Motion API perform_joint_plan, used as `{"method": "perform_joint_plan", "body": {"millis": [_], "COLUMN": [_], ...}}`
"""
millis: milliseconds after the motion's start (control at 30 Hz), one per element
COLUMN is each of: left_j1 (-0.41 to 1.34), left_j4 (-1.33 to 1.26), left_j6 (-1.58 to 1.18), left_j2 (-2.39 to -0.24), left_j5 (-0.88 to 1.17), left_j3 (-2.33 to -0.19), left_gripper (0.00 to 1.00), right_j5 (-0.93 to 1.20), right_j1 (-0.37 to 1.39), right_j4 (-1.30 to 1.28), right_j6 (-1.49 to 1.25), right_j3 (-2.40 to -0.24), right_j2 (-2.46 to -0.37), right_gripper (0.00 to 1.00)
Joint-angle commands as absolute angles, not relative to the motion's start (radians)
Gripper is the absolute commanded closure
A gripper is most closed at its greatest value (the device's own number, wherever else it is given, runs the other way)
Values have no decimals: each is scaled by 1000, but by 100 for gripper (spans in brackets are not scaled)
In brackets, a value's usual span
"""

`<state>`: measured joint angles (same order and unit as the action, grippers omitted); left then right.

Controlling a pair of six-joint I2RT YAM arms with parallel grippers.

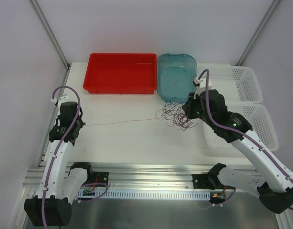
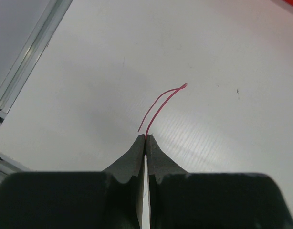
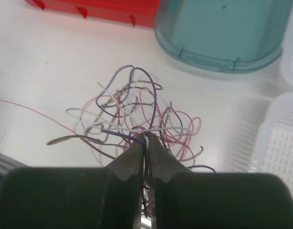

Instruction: Untangle the cables

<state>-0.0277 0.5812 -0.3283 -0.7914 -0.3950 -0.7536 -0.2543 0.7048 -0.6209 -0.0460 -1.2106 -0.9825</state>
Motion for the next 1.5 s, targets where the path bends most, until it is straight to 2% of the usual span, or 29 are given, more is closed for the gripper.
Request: {"method": "perform_joint_plan", "body": {"millis": [0,167,200,267,300,400,433,500,533,600,633,667,700,800,933,1100,1233,1467], "left_j1": [-34,-34,-34,-34,-34,-32,-32,-29,-20,-3,42,72,104,263,426,684,794,884], "left_j4": [563,546,540,523,515,479,469,456,453,448,443,442,436,425,248,92,8,-112], "left_j6": [-319,-299,-295,-287,-284,-270,-267,-264,-262,-271,-287,-297,-310,-403,-637,-745,-807,-841], "left_j2": [-830,-882,-884,-879,-876,-855,-848,-830,-824,-799,-789,-772,-762,-735,-723,-827,-958,-1179], "left_j5": [-266,-143,-109,-62,-7,84,133,185,239,294,325,357,359,318,289,108,17,-26], "left_j3": [-782,-788,-787,-778,-773,-753,-740,-730,-723,-715,-707,-701,-696,-669,-548,-500,-509,-549], "left_gripper": [100,100,100,94,85,68,55,45,35,26,24,20,19,18,18,18,19,21], "right_j5": [-126,-135,-159,-193,-221,-241,-241,-253,-258,-268,-268,-264,-255,-230,-152,-8,40,31], "right_j1": [727,817,828,856,864,879,880,881,879,879,880,879,879,880,879,881,879,879], "right_j4": [-517,-356,-359,-391,-403,-425,-425,-434,-451,-465,-468,-463,-460,-460,-434,-402,-376,-350], "right_j6": [-116,-209,-219,-224,-227,-222,-219,-210,-200,-189,-178,-167,-160,-106,-40,75,130,167], "right_j3": [-1092,-980,-988,-1008,-1025,-1023,-1022,-1019,-1020,-1014,-997,-989,-977,-954,-928,-928,-937,-945], "right_j2": [-1061,-1204,-1236,-1316,-1333,-1348,-1341,-1316,-1307,-1278,-1266,-1253,-1234,-1220,-1200,-1236,-1293,-1388], "right_gripper": [93,85,80,73,69,59,58,56,56,55,50,50,47,47,47,48,53,59]}}
